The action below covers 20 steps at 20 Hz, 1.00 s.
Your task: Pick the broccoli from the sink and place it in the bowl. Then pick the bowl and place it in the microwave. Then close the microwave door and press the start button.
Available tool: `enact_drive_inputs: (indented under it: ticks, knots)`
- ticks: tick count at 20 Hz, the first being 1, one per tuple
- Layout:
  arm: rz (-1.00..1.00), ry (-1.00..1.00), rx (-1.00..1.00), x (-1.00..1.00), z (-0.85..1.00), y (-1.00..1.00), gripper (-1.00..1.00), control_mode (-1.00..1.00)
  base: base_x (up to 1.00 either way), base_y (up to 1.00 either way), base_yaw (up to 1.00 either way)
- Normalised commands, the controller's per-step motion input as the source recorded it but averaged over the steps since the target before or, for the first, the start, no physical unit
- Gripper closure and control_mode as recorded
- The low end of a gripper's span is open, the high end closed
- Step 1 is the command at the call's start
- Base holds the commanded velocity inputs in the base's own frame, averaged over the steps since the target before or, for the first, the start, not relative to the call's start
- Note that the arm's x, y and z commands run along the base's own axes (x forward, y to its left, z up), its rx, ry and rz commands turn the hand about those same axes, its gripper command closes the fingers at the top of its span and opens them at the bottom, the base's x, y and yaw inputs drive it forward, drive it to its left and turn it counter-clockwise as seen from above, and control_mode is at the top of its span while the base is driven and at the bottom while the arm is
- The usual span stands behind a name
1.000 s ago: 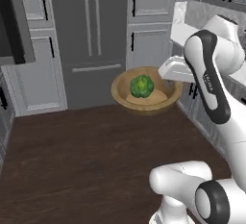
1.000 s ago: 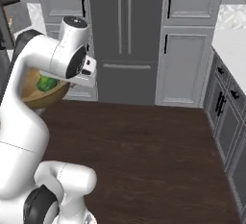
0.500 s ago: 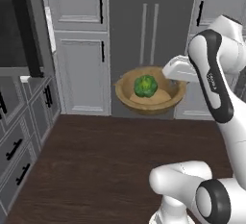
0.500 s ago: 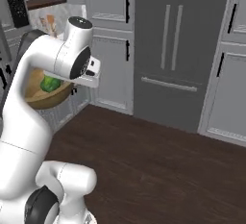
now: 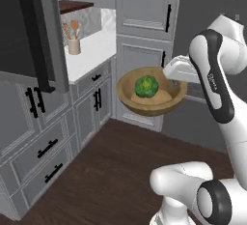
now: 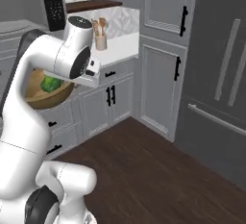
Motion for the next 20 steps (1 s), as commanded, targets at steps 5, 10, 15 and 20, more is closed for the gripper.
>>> enact_drive_inputs:
  ticks: [5,10,15,20]
  knots:
    - [0.00,0.00,0.00,0.00,0.00,0.00,1.00,1.00,0.96,-0.40,0.61]
    - [0.00,0.00,0.00,0.00,0.00,0.00,1.00,1.00,0.80,-0.25,0.68]
    - [0.00,0.00,0.00,0.00,0.00,0.00,1.00,1.00,0.89,-0.19,0.70]
    - [0.00,0.00,0.00,0.00,0.00,0.00,1.00,1.00,0.84,-0.31,0.62]
